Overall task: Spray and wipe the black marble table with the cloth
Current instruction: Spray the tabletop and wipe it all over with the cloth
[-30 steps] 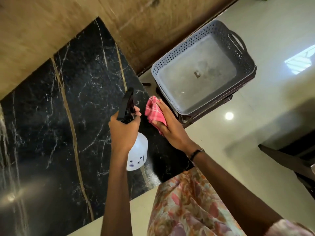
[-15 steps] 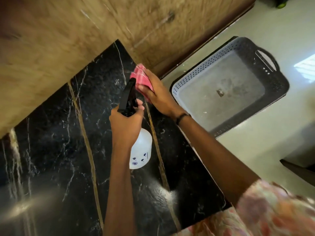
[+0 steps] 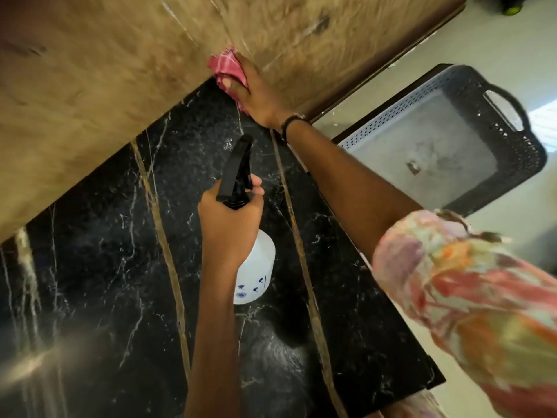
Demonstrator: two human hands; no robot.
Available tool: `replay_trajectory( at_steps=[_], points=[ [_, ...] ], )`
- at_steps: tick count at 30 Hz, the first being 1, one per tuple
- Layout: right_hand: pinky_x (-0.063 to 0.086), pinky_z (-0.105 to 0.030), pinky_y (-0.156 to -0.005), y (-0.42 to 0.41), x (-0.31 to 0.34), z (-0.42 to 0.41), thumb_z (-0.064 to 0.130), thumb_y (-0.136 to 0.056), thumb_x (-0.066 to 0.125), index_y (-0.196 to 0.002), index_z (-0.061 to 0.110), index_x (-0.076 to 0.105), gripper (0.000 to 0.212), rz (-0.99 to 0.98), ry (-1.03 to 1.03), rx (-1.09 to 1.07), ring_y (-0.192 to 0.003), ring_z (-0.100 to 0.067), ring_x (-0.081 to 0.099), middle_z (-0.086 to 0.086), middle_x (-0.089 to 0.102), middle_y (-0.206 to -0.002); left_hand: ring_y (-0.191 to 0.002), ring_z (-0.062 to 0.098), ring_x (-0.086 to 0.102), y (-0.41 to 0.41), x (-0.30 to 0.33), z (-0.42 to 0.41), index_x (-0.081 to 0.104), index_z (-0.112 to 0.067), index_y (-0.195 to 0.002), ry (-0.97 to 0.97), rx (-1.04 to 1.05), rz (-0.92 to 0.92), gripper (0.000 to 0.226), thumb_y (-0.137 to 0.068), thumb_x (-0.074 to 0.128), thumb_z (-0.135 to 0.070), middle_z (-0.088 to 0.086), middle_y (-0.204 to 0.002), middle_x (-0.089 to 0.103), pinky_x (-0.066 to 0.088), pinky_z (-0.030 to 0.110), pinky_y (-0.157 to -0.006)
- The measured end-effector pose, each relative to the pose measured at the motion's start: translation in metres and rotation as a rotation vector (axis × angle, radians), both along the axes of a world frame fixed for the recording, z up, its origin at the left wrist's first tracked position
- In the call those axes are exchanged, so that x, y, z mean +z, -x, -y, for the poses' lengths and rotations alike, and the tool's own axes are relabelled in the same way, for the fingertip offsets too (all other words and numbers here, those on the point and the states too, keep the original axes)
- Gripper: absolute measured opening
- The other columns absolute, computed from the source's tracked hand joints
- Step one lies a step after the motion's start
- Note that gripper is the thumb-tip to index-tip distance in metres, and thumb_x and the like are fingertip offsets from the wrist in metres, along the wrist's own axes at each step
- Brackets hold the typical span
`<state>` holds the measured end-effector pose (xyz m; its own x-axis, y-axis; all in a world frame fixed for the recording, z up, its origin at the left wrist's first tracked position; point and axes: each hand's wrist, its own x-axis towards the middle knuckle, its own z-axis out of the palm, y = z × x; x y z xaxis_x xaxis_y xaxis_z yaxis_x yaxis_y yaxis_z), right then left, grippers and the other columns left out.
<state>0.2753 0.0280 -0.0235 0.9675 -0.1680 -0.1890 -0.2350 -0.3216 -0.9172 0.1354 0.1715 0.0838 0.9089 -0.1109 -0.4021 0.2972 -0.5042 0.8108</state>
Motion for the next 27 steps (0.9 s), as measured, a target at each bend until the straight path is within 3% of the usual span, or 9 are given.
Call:
replay_trajectory(
  at_steps=[3, 9, 15, 21, 24, 27],
  points=[
    [0.036, -0.031, -0.108, 0.054, -0.002, 0.001, 0.033, -0.101, 0.045, -0.153, 0.011, 0.018, 0.062, 0.014, 0.023, 0.001, -0.134, -0.026, 0.040, -0.015, 0.035, -0.150, -0.057, 0.006, 0.051, 0.006, -0.001, -0.005, 0.066, -0.025, -0.079, -0.010, -0.003, -0.012, 0.026, -0.081, 0.055, -0.001, -0.004, -0.080, 0.068, 0.041, 0.030, -0.059],
    [0.034, -0.021, -0.101, 0.208, 0.005, -0.009, 0.037, -0.099, 0.046, -0.154, 0.019, 0.016, 0.064, -0.031, 0.093, 0.001, -0.130, -0.016, 0.039, -0.006, 0.030, -0.153, -0.061, 0.005, 0.055, 0.030, -0.001, -0.014, 0.066, -0.026, -0.078, -0.033, -0.026, -0.033, 0.027, -0.081, 0.055, -0.002, -0.005, -0.079, 0.068, 0.044, 0.031, -0.063],
    [0.031, -0.040, -0.116, 0.334, 0.013, -0.013, 0.045, -0.098, 0.039, -0.153, 0.026, 0.012, 0.064, -0.143, 0.121, 0.035, -0.140, -0.020, 0.033, 0.001, 0.018, -0.160, -0.066, -0.001, 0.059, 0.080, 0.003, -0.035, 0.066, -0.028, -0.080, -0.029, -0.061, -0.053, 0.028, -0.082, 0.056, -0.002, -0.007, -0.080, 0.068, 0.046, 0.025, -0.063],
    [0.029, -0.022, -0.108, 0.417, 0.028, -0.013, 0.047, -0.092, 0.035, -0.152, 0.027, 0.008, 0.068, -0.194, 0.251, 0.126, -0.137, -0.025, 0.038, -0.001, 0.013, -0.162, -0.065, 0.004, 0.057, 0.155, 0.009, -0.063, 0.067, -0.028, -0.080, 0.010, -0.065, -0.063, 0.029, -0.081, 0.058, 0.000, -0.007, -0.080, 0.069, 0.044, 0.027, -0.065],
    [0.039, -0.026, -0.103, 0.452, 0.036, -0.011, 0.045, -0.092, 0.036, -0.154, 0.023, 0.010, 0.070, -0.171, 0.402, 0.201, -0.129, -0.029, 0.048, 0.001, 0.010, -0.162, -0.068, 0.008, 0.058, 0.200, 0.009, -0.077, 0.067, -0.027, -0.079, 0.031, -0.063, -0.051, 0.031, -0.080, 0.057, 0.002, -0.006, -0.080, 0.069, 0.043, 0.028, -0.065],
    [0.051, -0.038, -0.095, 0.493, 0.035, -0.017, 0.046, -0.092, 0.032, -0.154, 0.021, 0.015, 0.069, -0.088, 0.596, 0.228, -0.128, -0.032, 0.050, -0.001, 0.011, -0.163, -0.062, 0.003, 0.058, 0.249, 0.006, -0.096, 0.067, -0.029, -0.078, 0.030, -0.072, -0.036, 0.031, -0.080, 0.059, 0.001, -0.011, -0.076, 0.069, 0.043, 0.022, -0.061]
  ],
)
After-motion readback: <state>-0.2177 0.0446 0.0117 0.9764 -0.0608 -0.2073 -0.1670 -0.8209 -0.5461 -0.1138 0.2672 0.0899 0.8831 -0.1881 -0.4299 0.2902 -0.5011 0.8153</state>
